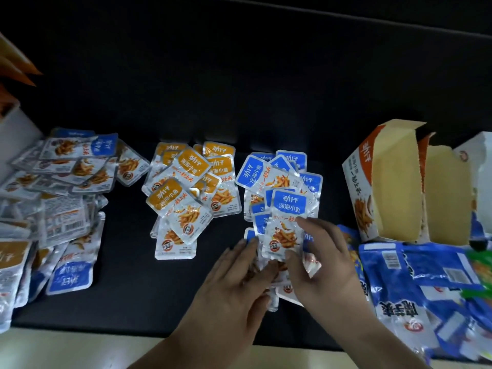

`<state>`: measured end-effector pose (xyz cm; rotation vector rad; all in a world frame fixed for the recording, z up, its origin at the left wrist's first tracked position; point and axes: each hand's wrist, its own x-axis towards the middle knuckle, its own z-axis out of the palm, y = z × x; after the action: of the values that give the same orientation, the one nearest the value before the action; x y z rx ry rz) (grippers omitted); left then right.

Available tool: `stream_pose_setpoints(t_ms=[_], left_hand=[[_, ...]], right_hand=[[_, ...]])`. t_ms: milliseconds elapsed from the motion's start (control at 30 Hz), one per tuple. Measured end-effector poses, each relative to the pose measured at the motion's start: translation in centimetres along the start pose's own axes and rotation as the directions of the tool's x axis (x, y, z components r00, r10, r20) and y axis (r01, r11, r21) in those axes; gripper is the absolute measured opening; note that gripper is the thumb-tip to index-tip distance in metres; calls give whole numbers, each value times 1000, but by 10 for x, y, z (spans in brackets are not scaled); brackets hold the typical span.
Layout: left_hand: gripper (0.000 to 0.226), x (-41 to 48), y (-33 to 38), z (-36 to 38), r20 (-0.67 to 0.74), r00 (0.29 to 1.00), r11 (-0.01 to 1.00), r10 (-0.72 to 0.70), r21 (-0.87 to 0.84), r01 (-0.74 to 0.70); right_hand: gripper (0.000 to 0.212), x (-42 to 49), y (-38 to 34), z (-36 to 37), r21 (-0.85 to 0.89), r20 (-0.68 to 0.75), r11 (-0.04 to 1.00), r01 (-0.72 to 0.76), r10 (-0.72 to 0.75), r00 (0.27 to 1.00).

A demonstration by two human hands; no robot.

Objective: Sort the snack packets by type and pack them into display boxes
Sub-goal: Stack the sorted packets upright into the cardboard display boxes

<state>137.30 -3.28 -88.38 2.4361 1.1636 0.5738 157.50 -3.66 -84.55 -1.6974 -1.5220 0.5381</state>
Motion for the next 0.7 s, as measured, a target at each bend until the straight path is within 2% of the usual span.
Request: stream_pose_setpoints(t_ms=[67, 200, 300, 400, 467, 567, 700], left_hand=[[48, -4, -1, -3, -12, 1000, 1000, -3, -14, 2], [45, -18, -6, -11, -55, 998, 1000, -21, -2, 21], [41, -30, -11, -13, -81, 996, 999, -41, 26, 43], [46, -37, -14, -10, -40, 999, 999, -1, 51, 3], [49, -37, -14, -7, -26, 1000, 999, 17, 48, -15], [49, -36, -11, -7, -31, 999, 1000, 12, 25, -11], [49, -32, -12, -13, -20, 1000, 1000, -18, -4, 17]], right_hand=[[42, 0, -3, -2, -100, 5, 994, 53, -52, 999], [42, -7, 0, 5, -282, 50, 952, 118, -109, 993], [47, -11, 1, 12, -372, 65, 924, 88, -69, 996], [55, -17, -7, 19, -353, 78, 936, 10, 19, 997], [57, -20, -12, 23, -325, 86, 945, 16, 13, 996], [59, -21, -14, 22, -279, 79, 960, 13, 9, 997], [74, -26, -11, 11, -196, 52, 976, -97, 109, 993]])
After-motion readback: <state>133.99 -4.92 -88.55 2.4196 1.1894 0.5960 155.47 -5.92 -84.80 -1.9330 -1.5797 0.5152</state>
